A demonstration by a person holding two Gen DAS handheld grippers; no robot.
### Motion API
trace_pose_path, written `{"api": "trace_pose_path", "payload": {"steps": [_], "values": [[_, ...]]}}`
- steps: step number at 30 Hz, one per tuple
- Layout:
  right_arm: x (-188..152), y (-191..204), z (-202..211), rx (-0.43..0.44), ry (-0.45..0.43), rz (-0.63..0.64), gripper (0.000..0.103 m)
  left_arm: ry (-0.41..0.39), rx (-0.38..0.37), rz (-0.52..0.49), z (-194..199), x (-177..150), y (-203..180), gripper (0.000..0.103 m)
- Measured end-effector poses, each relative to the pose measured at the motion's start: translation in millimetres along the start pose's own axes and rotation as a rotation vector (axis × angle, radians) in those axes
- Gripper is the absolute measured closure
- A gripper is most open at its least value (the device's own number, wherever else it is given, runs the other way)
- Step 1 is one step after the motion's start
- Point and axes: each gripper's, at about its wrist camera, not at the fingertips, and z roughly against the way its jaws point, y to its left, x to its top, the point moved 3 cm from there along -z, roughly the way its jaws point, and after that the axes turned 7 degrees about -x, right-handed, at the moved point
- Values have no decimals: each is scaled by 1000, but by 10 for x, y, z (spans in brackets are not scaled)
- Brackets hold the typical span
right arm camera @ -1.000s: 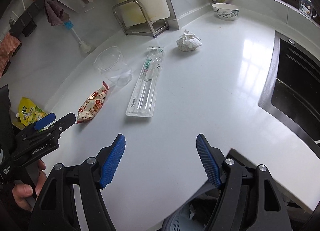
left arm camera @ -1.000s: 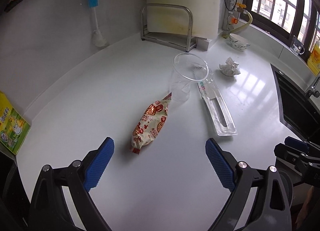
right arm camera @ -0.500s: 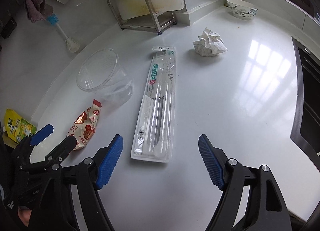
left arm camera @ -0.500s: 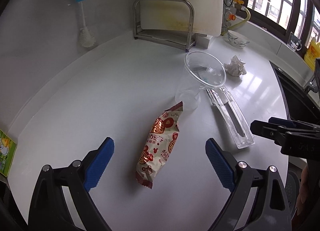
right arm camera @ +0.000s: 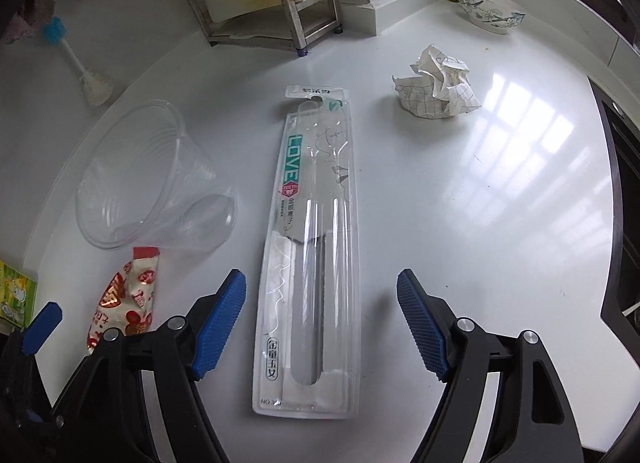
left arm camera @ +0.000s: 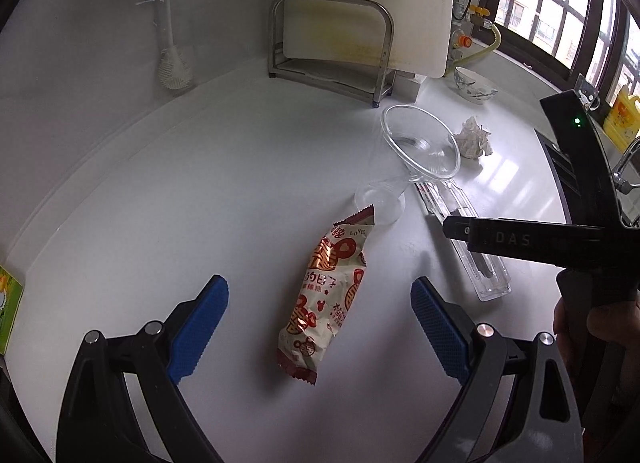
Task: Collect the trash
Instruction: 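Grasp the toothbrush package with the right tool while the left tool grasps the snack wrapper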
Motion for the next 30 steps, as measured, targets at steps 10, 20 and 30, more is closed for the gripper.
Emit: {"api": "trace_pose_path", "payload": {"steps": [10, 20, 30], "values": [[46, 96, -83, -47, -41, 76, 42, 5, -14, -10, -65, 24, -43, 12], [-74, -105, 51, 40, -48, 59, 53, 16, -25, -29, -175, 57, -165, 12], [-239, -291, 200, 74, -49, 3, 53, 37, -7, -57, -430, 89, -142, 12]]}}
